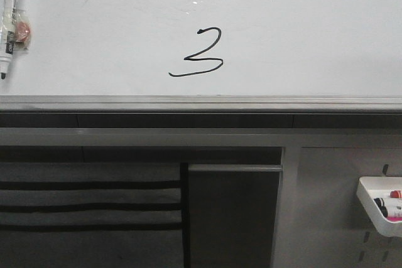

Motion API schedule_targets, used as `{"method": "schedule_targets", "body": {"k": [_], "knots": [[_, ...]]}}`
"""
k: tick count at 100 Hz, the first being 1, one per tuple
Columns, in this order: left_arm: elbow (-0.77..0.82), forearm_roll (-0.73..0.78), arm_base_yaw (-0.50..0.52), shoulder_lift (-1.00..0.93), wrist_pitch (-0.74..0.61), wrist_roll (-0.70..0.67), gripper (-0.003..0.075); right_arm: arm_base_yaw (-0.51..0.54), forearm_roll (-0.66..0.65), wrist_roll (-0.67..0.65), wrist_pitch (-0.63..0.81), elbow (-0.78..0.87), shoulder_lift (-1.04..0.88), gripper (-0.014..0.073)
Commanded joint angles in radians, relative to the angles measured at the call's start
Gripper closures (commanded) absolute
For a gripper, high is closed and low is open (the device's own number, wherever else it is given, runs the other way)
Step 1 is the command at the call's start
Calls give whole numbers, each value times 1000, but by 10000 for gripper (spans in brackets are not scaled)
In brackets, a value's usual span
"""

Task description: Write number 3 on whiteboard

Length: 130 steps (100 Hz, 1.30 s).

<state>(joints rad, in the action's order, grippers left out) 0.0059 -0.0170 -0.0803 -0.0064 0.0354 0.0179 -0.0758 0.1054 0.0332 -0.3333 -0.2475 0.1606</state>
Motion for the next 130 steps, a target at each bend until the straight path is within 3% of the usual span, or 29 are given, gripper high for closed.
{"method": "schedule_targets", "body": {"k": [1,23,69,73,86,130], "knots": [[3,1,2,-31,-84,-9,738,40,16,4,184,84,-66,668],[3,1,2,-31,-84,-9,738,102,58,4,345,289,-192,668],[3,1,2,-31,-84,-9,738,102,56,0,302,285,-192,668],[3,1,2,-31,-84,-9,738,102,33,-33,313,285,-192,668],[3,1,2,-31,-84,-9,738,102,-233,-326,401,285,-192,668],[3,1,2,-31,-86,-9,738,102,-236,-318,420,285,-192,668]]}}
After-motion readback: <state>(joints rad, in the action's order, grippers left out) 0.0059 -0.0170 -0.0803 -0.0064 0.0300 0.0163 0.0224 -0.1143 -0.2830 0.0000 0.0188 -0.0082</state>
